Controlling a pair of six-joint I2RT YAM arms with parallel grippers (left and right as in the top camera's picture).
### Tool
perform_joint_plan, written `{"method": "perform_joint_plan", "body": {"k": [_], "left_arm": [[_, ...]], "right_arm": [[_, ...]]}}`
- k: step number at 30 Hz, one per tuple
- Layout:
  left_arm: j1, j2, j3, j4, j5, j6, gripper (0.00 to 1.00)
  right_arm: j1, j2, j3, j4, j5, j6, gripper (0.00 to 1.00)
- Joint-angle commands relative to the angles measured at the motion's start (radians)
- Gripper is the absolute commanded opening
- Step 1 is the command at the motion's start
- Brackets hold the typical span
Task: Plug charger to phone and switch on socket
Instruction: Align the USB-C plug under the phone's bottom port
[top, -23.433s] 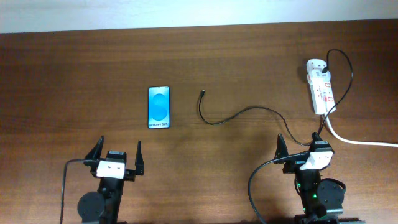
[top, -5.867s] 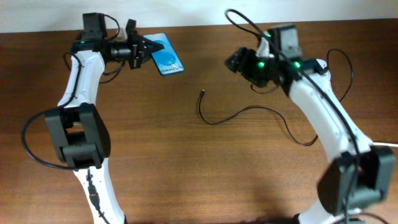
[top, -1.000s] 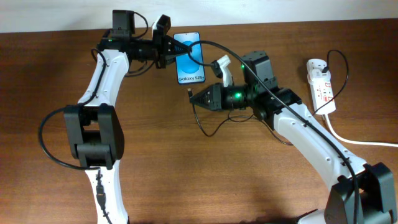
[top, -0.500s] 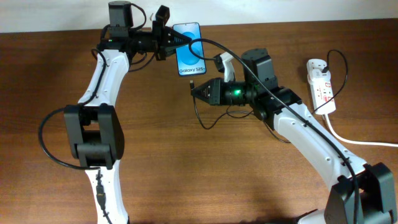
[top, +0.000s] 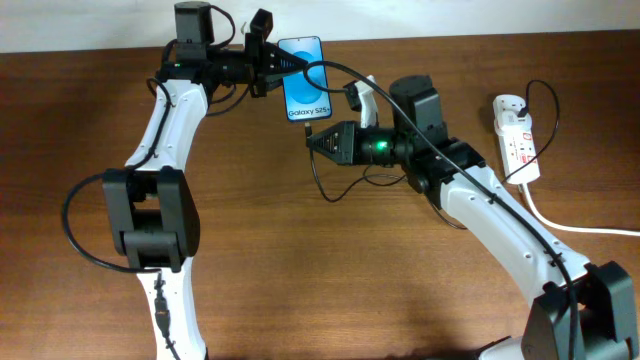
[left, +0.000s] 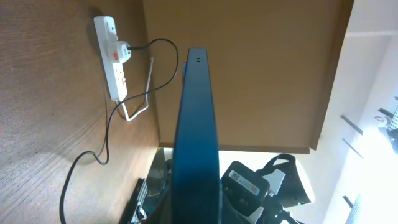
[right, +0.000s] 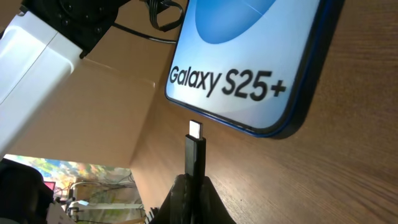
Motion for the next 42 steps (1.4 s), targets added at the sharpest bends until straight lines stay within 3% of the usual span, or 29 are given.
{"method": "perform_joint_plan", "body": {"k": [1,42], "left_arm": [[0.0,-0.035,0.008,0.006,0.023,-0.009,0.0],[-0.016,-0.035,0.008,0.07,0.069,-0.009,0.0]], "right_arm": [[-0.018,-0.015,0.002,0.008,0.009,-0.002,0.04],[-0.029,-0.015,0.002,0.007,0.024,-0.002,0.04]]}}
